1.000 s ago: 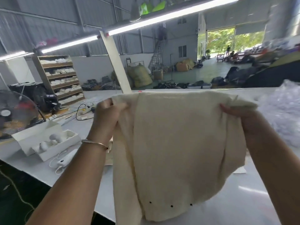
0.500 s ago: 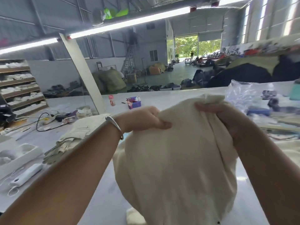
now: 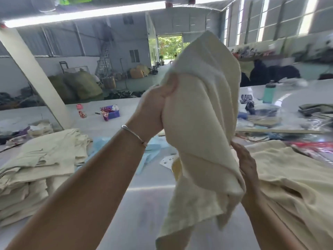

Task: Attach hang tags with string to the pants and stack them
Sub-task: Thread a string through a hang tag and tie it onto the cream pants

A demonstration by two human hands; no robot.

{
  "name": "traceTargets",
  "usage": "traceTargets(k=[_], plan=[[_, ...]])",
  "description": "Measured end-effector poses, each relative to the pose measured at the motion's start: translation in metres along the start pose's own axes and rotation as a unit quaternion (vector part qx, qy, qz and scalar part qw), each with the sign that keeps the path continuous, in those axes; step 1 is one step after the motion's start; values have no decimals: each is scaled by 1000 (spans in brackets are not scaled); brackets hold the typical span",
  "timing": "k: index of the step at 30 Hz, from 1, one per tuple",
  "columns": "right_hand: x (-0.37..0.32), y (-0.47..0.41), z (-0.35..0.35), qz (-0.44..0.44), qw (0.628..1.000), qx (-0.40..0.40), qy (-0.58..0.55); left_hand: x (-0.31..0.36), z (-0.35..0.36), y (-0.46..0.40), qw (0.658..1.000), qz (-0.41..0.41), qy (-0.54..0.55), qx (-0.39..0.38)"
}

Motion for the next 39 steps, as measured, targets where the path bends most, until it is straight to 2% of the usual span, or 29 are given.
traceTargets(k=[3, 5, 7, 8, 10, 11, 12, 13, 14, 15, 17, 19, 22, 25, 27, 30, 33, 37, 39], plan=[[-15, -1, 7, -23, 999, 9, -41, 19, -48, 8, 997, 42, 69, 19], [-24, -2, 14, -64, 996, 53, 31, 19, -103, 20, 992, 71, 74, 71], [-26, 2, 37, -99, 990, 55, 85, -1, -171, 39, 985, 78, 56, 145], [-23, 5, 56, -111, 987, 38, 108, -22, -207, 51, 982, 61, 57, 169], [-1, 21, 104, -114, 974, -22, 194, -79, -280, 76, 974, -24, 32, 222], [21, 32, 132, -86, 965, -74, 238, -111, -318, 93, 960, -83, -52, 263], [49, 47, 160, -44, 949, -140, 281, -141, -353, 111, 924, -144, -184, 301], [77, 64, 184, -2, 921, -207, 328, -166, -383, 129, 870, -192, -317, 324], [101, 79, 201, 32, 893, -256, 369, -189, -403, 143, 823, -227, -408, 324], [117, 90, 211, 57, 872, -278, 399, -213, -416, 153, 798, -258, -450, 306], [136, 97, 210, 136, 868, -226, 421, -249, -429, 165, 761, -300, -506, 274], [142, 94, 201, 227, 869, -140, 417, -260, -437, 165, 700, -303, -593, 259], [143, 88, 198, 273, 867, -86, 409, -255, -423, 146, 641, -218, -703, 217], [141, 84, 199, 272, 862, -49, 425, -254, -395, 130, 634, -70, -759, 129], [143, 86, 201, 270, 864, -38, 423, -254, -390, 127, 662, -15, -743, 97], [149, 92, 201, 288, 887, -26, 361, -258, -402, 124, 707, -2, -703, 84], [145, 92, 200, 280, 896, -14, 345, -262, -409, 121, 738, 1, -670, 77], [121, 85, 209, 176, 913, 3, 367, -265, -413, 121, 750, -1, -657, 82], [117, 82, 208, 189, 935, 5, 300, -266, -414, 120, 747, -19, -658, 93]])
Point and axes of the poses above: each hand's wrist, its own y-axis away from the middle knuckle, its own z-axis out of the palm, x = y × z, the point moved 8 cm from there along -y, towards the middle knuckle, and after that the axes turned 1 degree about y, right-handed, at the moved point
